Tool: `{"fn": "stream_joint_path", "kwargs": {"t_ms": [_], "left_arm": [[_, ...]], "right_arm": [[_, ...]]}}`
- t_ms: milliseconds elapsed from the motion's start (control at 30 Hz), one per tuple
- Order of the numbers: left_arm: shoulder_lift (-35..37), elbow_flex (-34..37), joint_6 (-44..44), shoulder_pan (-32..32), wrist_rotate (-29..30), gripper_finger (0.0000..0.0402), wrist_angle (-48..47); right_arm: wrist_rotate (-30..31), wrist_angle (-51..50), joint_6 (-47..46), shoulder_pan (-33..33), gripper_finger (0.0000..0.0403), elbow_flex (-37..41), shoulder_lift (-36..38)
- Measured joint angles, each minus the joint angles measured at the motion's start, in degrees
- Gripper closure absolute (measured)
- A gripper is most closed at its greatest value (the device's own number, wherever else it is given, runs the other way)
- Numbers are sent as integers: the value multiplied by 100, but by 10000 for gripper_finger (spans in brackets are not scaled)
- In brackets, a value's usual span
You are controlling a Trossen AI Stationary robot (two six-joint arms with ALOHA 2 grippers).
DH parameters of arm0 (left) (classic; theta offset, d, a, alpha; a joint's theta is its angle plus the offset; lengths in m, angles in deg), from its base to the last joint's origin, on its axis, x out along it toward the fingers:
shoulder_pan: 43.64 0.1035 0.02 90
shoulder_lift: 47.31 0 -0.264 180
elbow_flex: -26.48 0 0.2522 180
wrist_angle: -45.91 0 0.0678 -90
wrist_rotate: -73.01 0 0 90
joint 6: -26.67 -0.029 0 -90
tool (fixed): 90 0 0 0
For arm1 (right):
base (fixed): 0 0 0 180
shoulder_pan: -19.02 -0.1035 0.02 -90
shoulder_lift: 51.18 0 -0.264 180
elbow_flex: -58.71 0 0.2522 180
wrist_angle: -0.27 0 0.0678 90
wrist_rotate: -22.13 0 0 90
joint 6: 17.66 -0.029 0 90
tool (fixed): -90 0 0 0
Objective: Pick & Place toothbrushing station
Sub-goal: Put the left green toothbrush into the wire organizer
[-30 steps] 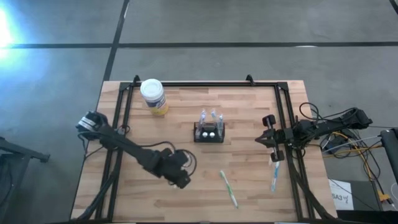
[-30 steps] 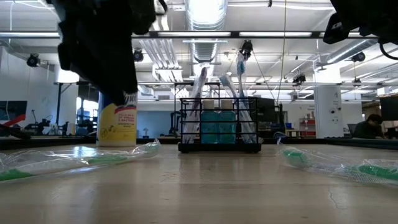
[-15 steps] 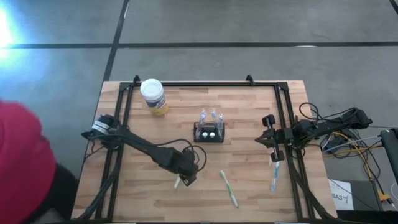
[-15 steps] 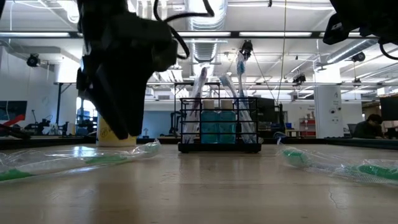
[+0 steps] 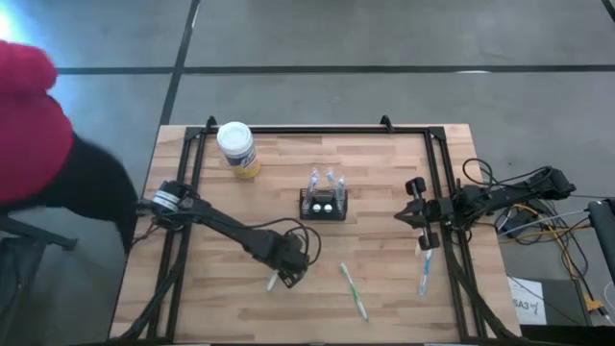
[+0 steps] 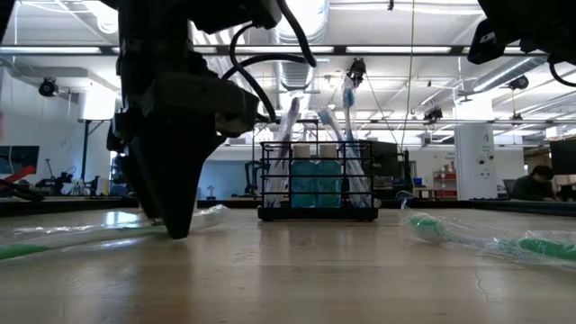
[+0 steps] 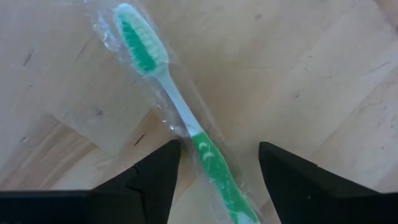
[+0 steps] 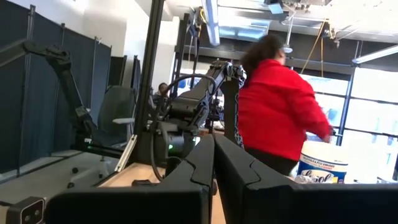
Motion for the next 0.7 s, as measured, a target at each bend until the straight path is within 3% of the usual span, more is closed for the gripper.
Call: {"fn": "stream_joint_path", "kwargs": {"t_ms": [267, 700], "left_arm": [[-328, -316, -259, 10, 86, 222, -376], [-313, -650, -1036, 6, 202, 377, -326]], "right_arm": [[0, 7, 25, 0, 394, 0, 0], [0, 7, 26, 0, 394, 0, 1]]}}
